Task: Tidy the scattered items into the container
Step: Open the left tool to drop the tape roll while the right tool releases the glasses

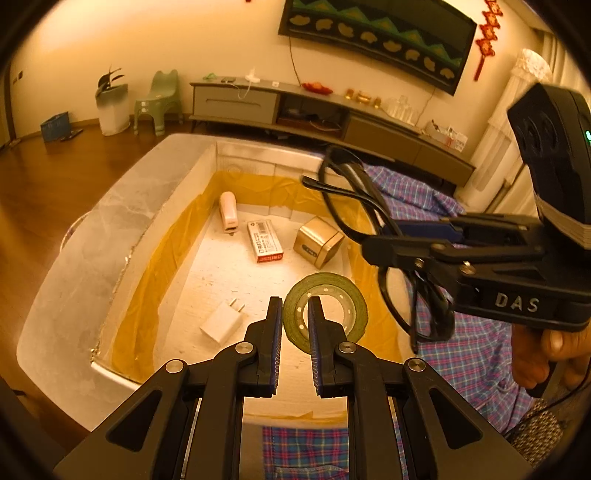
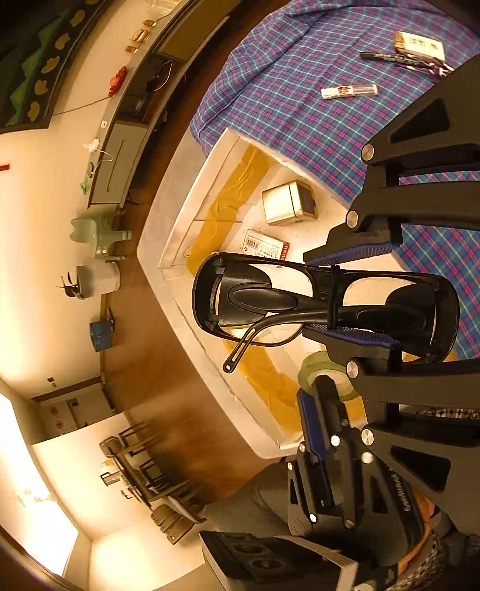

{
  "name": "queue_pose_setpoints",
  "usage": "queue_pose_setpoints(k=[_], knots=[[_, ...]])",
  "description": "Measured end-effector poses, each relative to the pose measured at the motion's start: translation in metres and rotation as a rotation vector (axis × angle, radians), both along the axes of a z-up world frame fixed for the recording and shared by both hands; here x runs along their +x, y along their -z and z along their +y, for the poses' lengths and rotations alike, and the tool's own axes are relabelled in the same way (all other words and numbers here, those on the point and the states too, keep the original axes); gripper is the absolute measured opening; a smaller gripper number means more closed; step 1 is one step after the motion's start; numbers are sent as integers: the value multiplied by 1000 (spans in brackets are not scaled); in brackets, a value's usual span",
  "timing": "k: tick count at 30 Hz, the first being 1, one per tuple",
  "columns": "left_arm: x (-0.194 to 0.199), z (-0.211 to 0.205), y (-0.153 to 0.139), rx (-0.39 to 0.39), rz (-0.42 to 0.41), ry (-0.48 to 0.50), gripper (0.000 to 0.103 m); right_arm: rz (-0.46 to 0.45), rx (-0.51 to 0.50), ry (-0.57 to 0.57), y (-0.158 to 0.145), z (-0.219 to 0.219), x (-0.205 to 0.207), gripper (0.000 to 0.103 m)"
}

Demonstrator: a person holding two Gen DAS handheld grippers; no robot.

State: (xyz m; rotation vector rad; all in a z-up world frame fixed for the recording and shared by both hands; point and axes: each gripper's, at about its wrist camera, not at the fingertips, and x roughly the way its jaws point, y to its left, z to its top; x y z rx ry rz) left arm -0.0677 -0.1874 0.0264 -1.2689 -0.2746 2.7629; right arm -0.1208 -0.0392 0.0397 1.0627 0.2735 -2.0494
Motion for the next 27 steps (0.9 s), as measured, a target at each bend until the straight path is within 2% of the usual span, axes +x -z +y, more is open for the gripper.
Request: queue_pose_setpoints(k=[7,14,15,16,20,27], knots=[[-14,3,14,-26,-56,19,14,-34,54,-1,18,-19,-22,34],[-24,-3,27,-33,-99,14,15,-49,162,-18,43,-33,-34,34],[-25,-4,29,-32,-108,8,17,-50,177,-18,46,-35,-35,34],[-26,-6,31,-28,-114,5,23,-53,188,-21,49,-36,-35,34],[-24,-12,32,-12,-117,-9,27,-47,211,-17,52,-36,-35,35],[-20,-21,28,3,-109,-30,28,-51,222,-38,50,-40,-31,35]])
